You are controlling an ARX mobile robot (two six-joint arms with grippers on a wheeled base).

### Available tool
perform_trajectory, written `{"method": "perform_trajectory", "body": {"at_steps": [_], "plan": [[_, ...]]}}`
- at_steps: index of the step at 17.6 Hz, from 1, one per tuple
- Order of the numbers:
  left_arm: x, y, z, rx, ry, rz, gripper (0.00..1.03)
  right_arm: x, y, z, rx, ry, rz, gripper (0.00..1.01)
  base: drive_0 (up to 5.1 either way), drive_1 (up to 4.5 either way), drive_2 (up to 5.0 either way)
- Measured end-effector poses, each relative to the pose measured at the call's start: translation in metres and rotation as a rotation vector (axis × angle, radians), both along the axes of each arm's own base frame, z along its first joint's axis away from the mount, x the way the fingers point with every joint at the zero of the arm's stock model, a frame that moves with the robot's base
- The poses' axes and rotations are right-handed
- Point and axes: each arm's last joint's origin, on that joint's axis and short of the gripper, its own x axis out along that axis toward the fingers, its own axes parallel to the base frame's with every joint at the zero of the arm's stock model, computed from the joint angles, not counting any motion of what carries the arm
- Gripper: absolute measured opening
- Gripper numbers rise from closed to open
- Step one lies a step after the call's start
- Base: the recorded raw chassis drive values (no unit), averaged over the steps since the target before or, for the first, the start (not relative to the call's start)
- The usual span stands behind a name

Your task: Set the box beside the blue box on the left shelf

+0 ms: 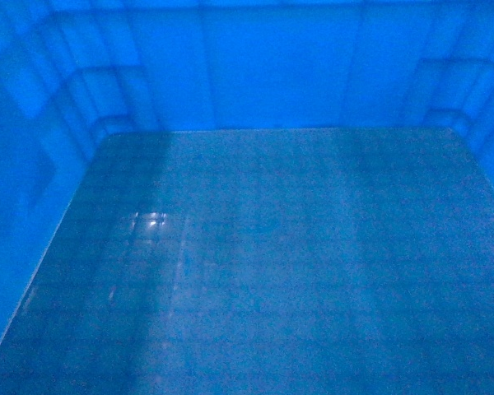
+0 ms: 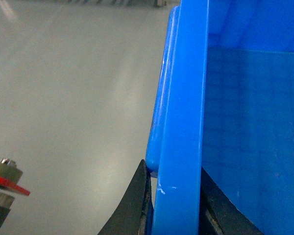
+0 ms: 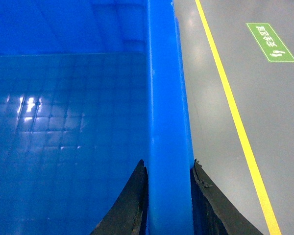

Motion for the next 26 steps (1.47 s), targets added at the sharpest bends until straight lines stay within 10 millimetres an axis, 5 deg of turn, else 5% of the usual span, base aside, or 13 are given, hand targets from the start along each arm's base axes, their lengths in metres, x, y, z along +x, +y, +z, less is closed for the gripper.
{"method": "perform_trajectory", "body": {"at_steps": [26], "plan": [[0.0003,-0.0002,0.0005,-0.003,-0.006,-0.001,0.14,0.0002,0.0,0.0002,0.001,-0.003,0.0,0.18,0.0,4.05,-4.1]]}}
